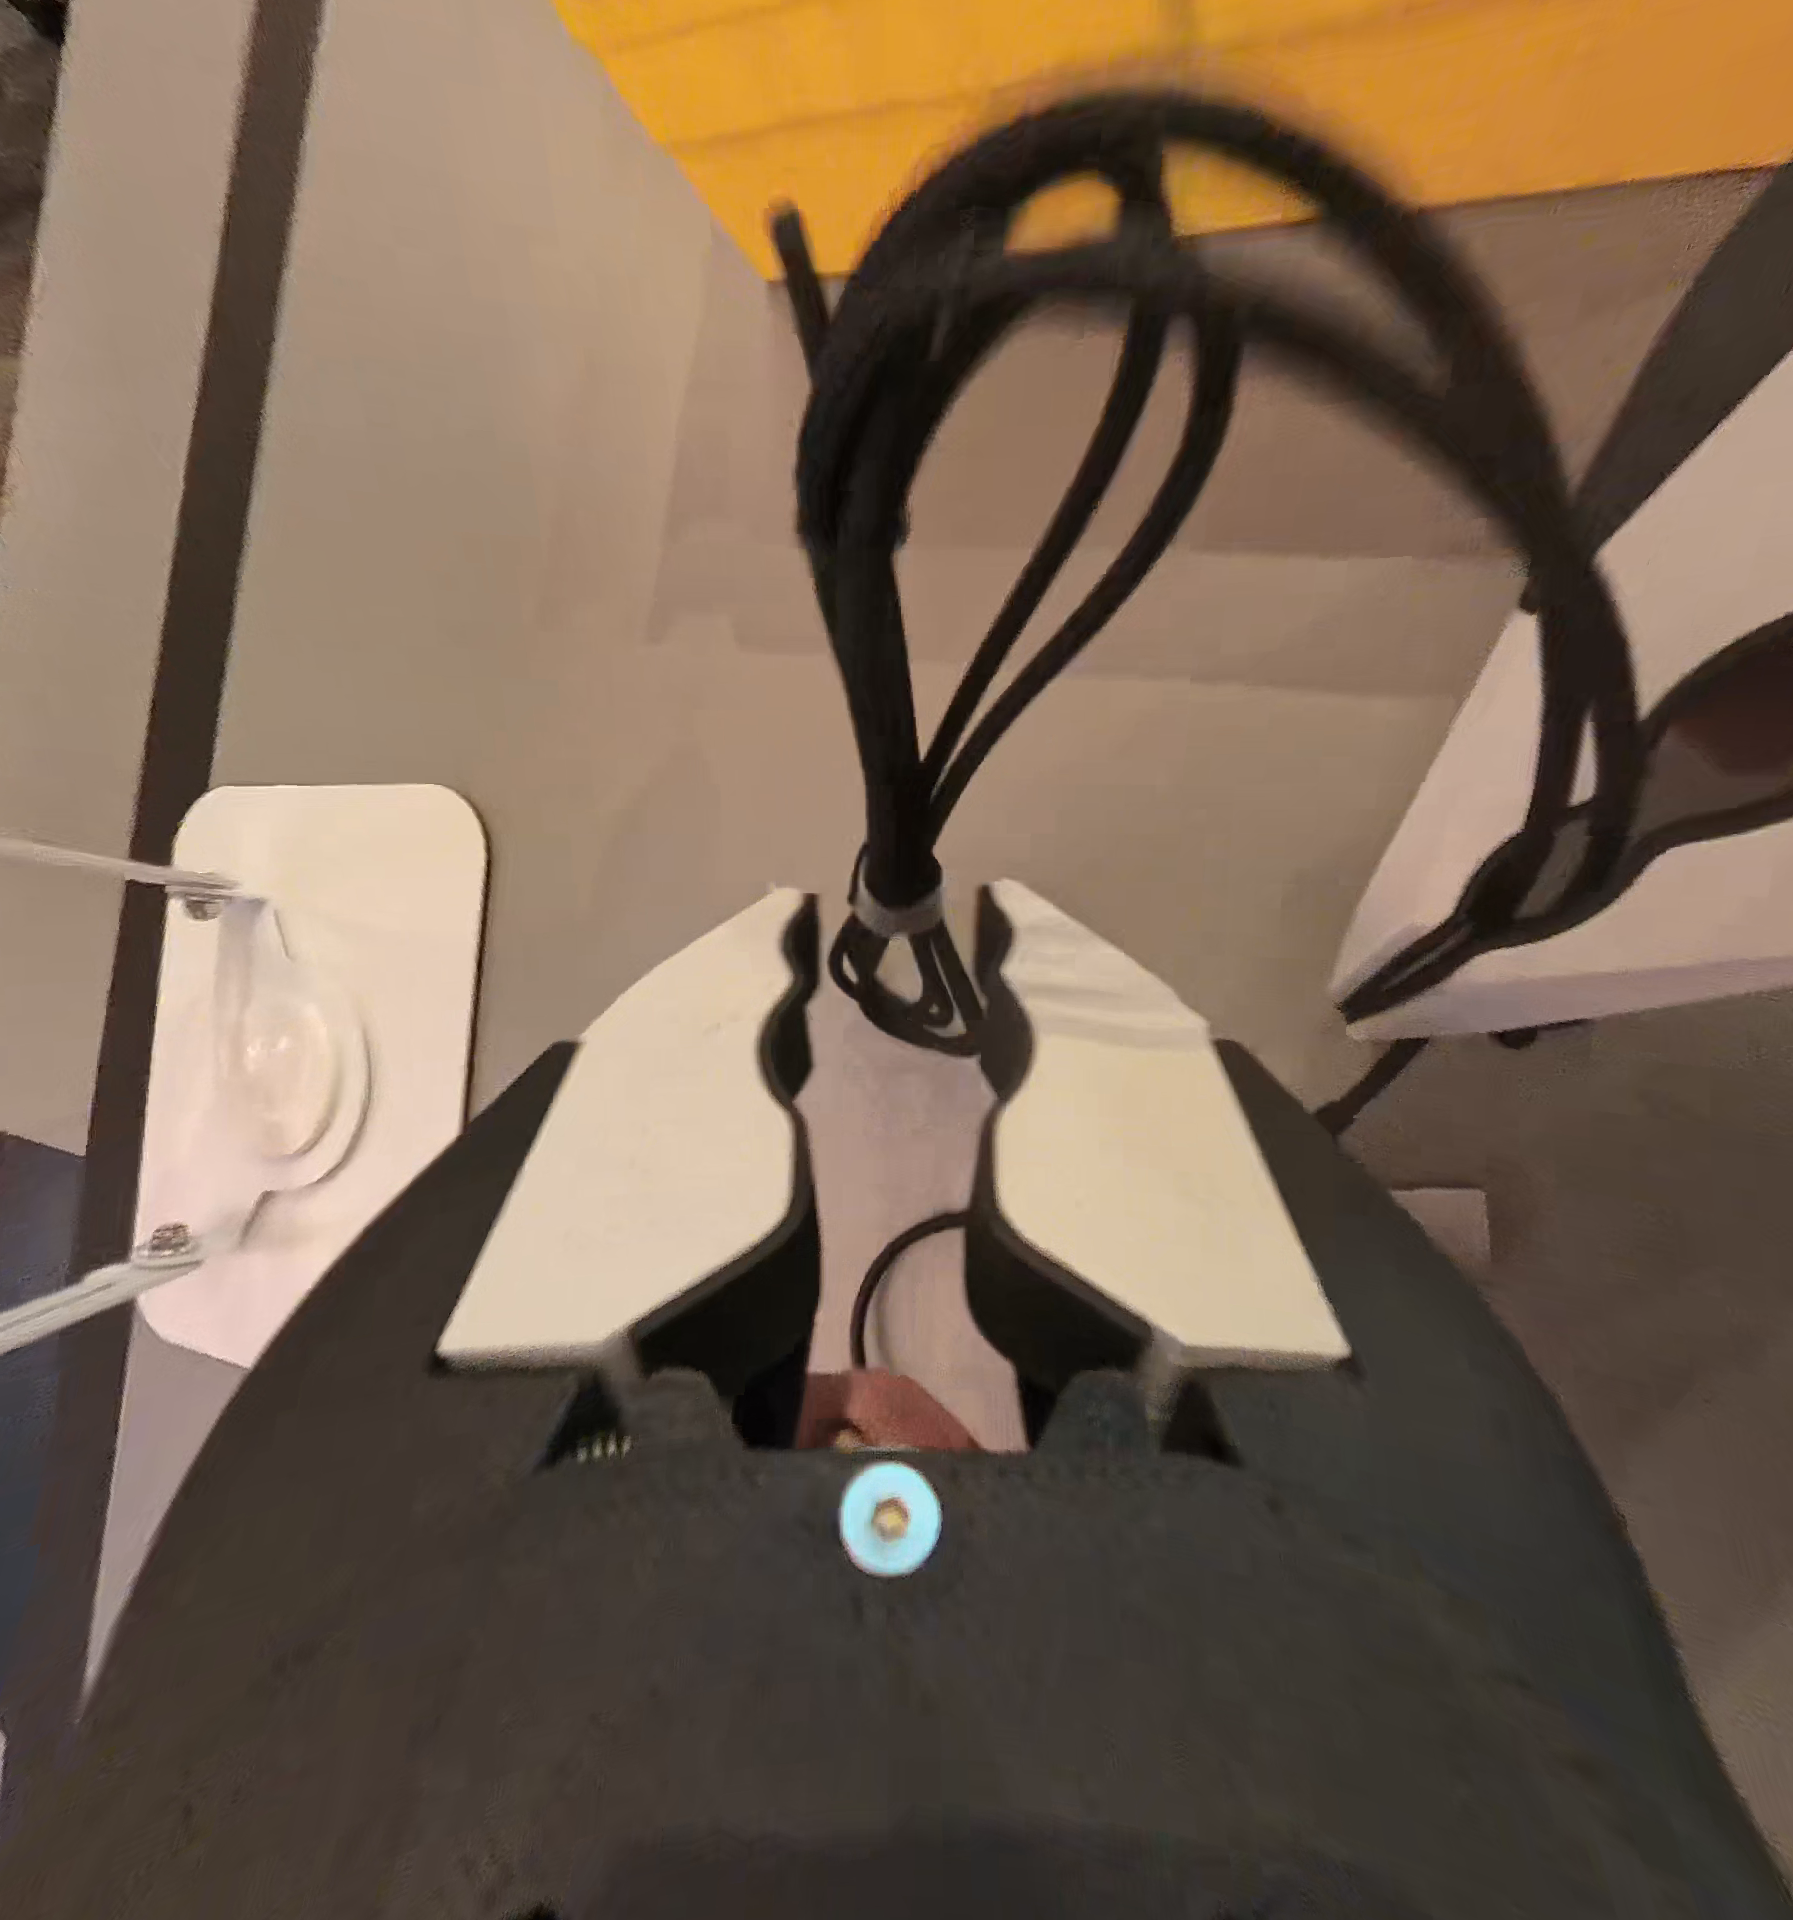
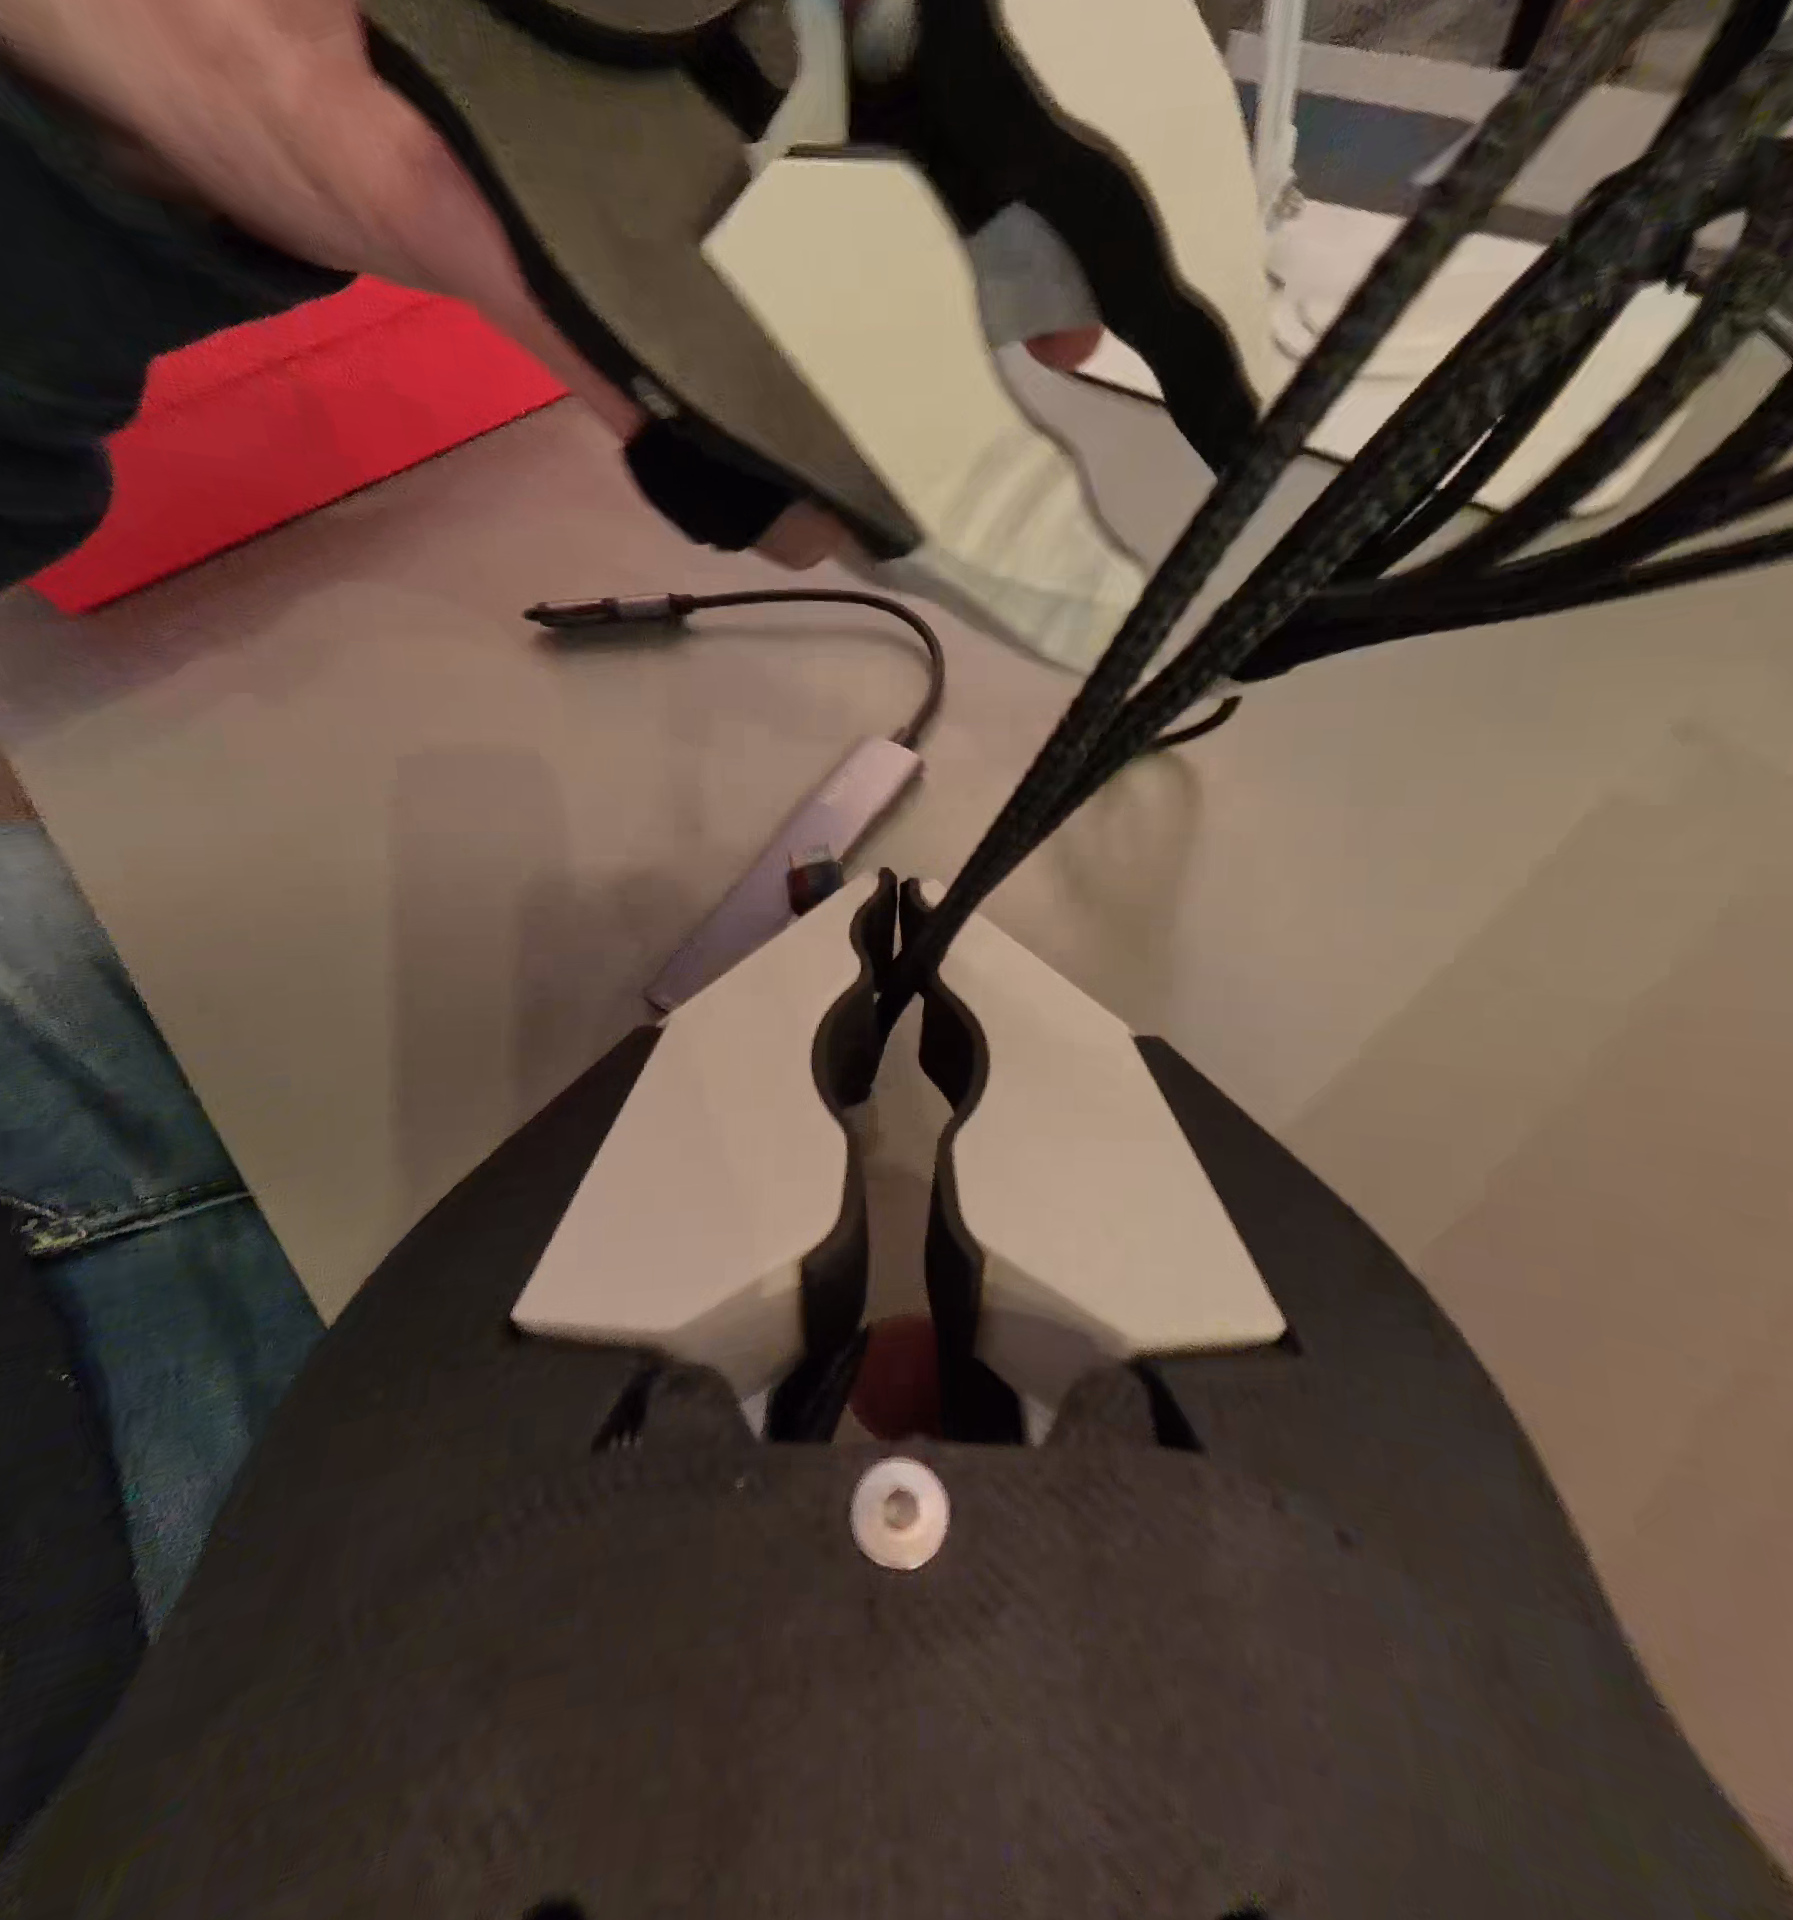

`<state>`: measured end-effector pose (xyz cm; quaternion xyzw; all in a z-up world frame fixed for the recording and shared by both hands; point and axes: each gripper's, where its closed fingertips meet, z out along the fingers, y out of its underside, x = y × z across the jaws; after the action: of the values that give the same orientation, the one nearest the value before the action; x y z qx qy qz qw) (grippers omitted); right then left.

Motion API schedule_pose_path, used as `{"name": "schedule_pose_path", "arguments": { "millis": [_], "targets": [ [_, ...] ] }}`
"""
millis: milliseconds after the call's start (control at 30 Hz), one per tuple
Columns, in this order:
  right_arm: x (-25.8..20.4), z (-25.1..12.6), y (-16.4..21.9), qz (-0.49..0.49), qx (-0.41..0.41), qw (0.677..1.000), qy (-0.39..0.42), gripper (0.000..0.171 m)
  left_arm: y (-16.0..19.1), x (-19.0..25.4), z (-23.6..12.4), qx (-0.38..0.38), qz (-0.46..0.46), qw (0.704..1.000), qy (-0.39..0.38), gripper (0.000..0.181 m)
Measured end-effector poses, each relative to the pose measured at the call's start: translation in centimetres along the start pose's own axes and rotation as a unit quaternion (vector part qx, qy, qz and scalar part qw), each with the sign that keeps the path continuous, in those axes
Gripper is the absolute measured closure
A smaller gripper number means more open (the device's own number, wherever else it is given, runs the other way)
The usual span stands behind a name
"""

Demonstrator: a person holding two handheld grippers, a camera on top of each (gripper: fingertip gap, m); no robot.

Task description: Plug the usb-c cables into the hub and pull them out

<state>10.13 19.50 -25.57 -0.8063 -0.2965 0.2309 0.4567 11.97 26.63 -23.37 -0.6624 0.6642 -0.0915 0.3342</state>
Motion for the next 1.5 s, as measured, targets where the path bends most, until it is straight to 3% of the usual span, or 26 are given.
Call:
{"name": "schedule_pose_path", "arguments": {
  "millis": [100, 233, 300, 533, 667, 867, 900, 967, 1000, 1133, 1333, 1433, 1500],
  "targets": [
    [1.4, -0.2, 1.0, 0.034, 0.005, 0.999, 0.026, 0.171, 0.7, 0.7, 0.3, -0.004, -0.006, 1.000, -0.003, 0.131],
    [2.7, -0.6, 1.7, 0.041, 0.005, 0.998, 0.057, 0.170, 3.0, 1.7, -1.8, -0.004, -0.018, 1.000, -0.017, 0.124],
    [2.8, -0.6, 2.0, 0.038, -0.004, 0.997, 0.061, 0.159, 5.1, 3.0, -2.7, -0.019, -0.023, 0.999, -0.012, 0.116],
    [2.2, -1.1, 2.9, 0.009, -0.025, 0.997, 0.074, 0.140, 10.4, 8.6, -0.5, -0.071, -0.017, 0.997, 0.038, 0.064],
    [1.7, -1.9, 3.2, -0.007, -0.032, 0.997, 0.076, 0.138, 9.3, 8.7, 0.7, -0.039, -0.051, 0.996, 0.058, 0.062],
    [1.7, -3.9, 3.6, -0.039, -0.047, 0.994, 0.091, 0.130, 9.3, 8.9, 1.1, -0.032, -0.069, 0.992, 0.100, 0.080],
    [1.7, -4.2, 3.5, -0.043, -0.046, 0.994, 0.095, 0.130, 9.2, 8.9, 0.9, -0.032, -0.061, 0.993, 0.100, 0.091],
    [1.7, -4.8, 3.1, -0.057, -0.042, 0.992, 0.104, 0.128, 9.3, 8.0, 0.8, -0.032, -0.052, 0.996, 0.061, 0.133],
    [1.7, -5.1, 2.9, -0.066, -0.039, 0.991, 0.111, 0.127, 9.4, 7.9, 0.7, -0.027, -0.052, 0.997, 0.055, 0.137],
    [1.9, -6.3, 2.1, -0.127, -0.050, 0.980, 0.144, 0.125, 9.6, 8.3, 0.1, -0.017, -0.084, 0.993, 0.077, 0.132],
    [1.2, -6.0, 3.5, -0.126, -0.102, 0.982, 0.100, 0.112, 10.6, 6.6, -0.4, -0.044, -0.060, 0.997, 0.035, 0.076],
    [1.1, -5.7, 5.8, -0.134, -0.166, 0.973, 0.092, 0.096, 10.7, 5.9, 0.2, -0.062, -0.045, 0.996, 0.051, 0.068],
    [0.8, -5.5, 6.6, -0.132, -0.180, 0.971, 0.082, 0.096, 10.8, 5.8, 1.0, -0.071, -0.037, 0.994, 0.079, 0.065]
  ]
}}
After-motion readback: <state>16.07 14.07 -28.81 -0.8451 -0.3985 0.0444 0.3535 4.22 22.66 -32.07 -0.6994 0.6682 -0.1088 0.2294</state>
